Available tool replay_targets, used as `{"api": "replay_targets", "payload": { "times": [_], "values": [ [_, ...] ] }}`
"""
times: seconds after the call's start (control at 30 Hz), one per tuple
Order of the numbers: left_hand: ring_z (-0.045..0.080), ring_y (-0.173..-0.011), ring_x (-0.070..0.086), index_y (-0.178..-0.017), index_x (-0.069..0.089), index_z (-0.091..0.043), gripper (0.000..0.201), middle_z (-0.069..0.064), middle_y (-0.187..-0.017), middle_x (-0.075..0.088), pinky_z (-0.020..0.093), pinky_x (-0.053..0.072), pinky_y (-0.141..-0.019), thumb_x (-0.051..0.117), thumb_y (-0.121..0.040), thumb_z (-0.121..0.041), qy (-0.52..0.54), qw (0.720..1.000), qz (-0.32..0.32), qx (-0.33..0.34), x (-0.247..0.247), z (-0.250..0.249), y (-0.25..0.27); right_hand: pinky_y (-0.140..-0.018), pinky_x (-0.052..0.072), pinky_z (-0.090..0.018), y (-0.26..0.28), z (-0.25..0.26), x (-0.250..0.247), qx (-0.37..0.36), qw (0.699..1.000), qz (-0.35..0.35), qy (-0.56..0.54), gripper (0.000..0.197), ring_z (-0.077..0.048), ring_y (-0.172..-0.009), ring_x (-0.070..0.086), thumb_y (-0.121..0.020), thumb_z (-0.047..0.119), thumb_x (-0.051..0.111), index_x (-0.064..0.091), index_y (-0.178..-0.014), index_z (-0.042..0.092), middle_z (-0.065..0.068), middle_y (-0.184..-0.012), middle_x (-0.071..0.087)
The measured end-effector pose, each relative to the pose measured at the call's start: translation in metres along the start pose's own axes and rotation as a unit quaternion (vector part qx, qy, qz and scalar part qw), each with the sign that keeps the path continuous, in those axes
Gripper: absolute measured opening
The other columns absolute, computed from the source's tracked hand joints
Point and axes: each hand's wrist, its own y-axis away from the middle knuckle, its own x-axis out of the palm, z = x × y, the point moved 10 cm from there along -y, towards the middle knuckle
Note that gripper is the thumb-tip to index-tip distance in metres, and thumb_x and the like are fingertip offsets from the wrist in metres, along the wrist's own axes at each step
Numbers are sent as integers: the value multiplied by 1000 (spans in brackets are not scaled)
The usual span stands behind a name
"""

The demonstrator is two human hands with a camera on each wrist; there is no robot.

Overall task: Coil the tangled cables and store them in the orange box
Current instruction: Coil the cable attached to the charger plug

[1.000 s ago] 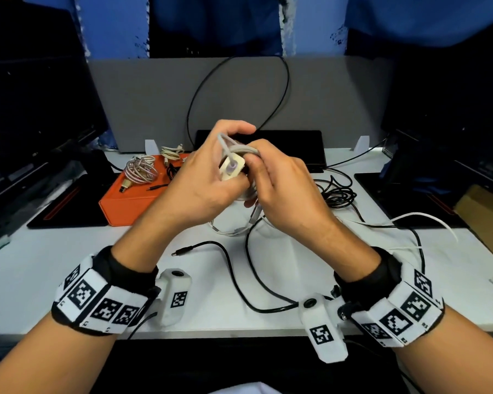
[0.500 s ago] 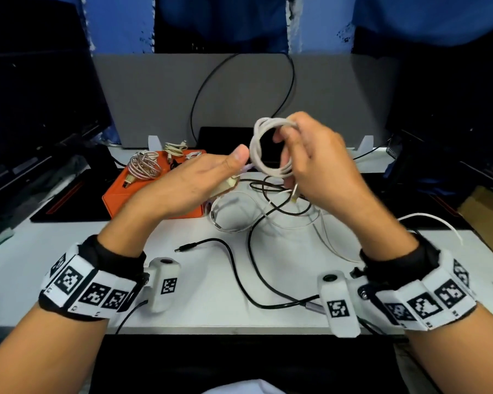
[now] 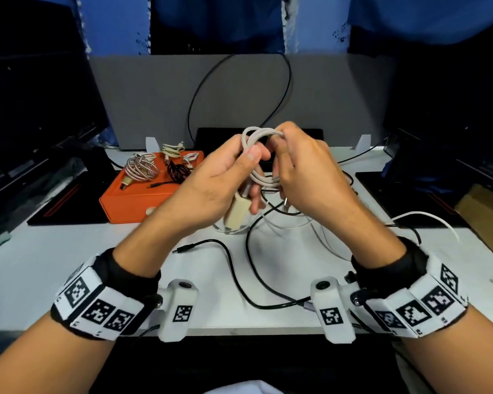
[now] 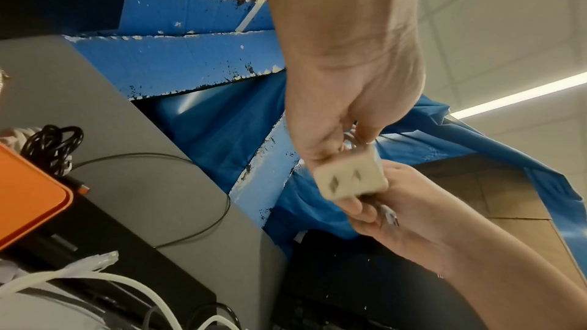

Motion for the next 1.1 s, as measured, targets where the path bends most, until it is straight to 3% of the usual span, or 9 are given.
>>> {"api": "replay_targets", "payload": {
  "times": [0.1,0.2,0.3,0.4,0.57,0.7,0.8,0.97,1.1],
  "values": [
    [23,-54,56,-116,53,-17,25,-6,-69,53,50,54,-59,37,-108,-33,-120,991,-47,19,-11,-2,0,-60,53,-42,-3,0,2,-17,999,20,-34,24,-14,-61,62,-111,31,37,55,-103,18,2,-81,67],
    [8,-57,54,-119,51,-25,19,-10,-72,56,43,50,-57,35,-111,-32,-257,960,-110,33,-30,-4,0,-54,50,-31,-3,6,7,-56,988,80,-119,21,-13,-54,62,-112,28,40,61,-114,27,-2,-85,69],
    [-1,-60,56,-122,50,-28,19,-21,-71,57,34,45,-59,37,-111,-33,-263,954,-136,37,-49,-1,-2,-55,50,-30,-3,5,3,-67,981,125,-131,31,-14,-51,61,-110,19,44,64,-130,31,-9,-80,72],
    [6,-62,56,-128,48,-31,23,-15,-80,58,43,50,-58,37,-109,-37,-247,959,-130,46,-58,-2,-3,-55,50,-36,-2,-1,-2,-38,972,136,-187,24,-15,-53,59,-106,15,54,73,-119,22,-5,-89,76],
    [1,-71,59,-149,39,-27,38,-19,-85,60,31,48,-69,37,-111,-32,-280,950,-131,49,-53,-11,2,-51,47,-32,2,4,8,11,958,131,-254,35,-22,-51,59,-103,48,56,74,-103,18,-8,-84,77],
    [20,-63,61,-155,32,-32,44,3,-74,64,50,50,-68,36,-111,-33,-338,932,-127,30,-51,-13,4,-48,45,-30,-1,-1,3,37,950,104,-293,46,-24,-49,58,-105,51,50,74,-101,12,-12,-78,75],
    [20,-59,57,-159,25,-33,50,8,-70,63,45,44,-64,35,-110,-32,-372,920,-123,17,-50,-11,3,-47,47,-30,1,1,2,11,964,110,-242,9,-22,-49,59,-101,26,66,71,-107,20,-8,-74,74],
    [29,-59,60,-162,15,-37,55,14,-67,62,56,49,-65,34,-111,-32,-375,921,-105,28,-54,-11,2,-51,50,-30,-3,-10,-1,19,984,80,-158,12,-15,-51,64,-101,22,65,66,-89,20,2,-69,72],
    [21,-57,55,-159,27,-35,51,5,-68,57,43,50,-53,38,-110,-29,-225,973,-47,35,-39,-7,-1,-69,55,-39,-7,-15,-22,-5,999,-34,-20,10,-13,-69,67,-106,26,51,55,-99,20,5,-79,70]
  ]
}}
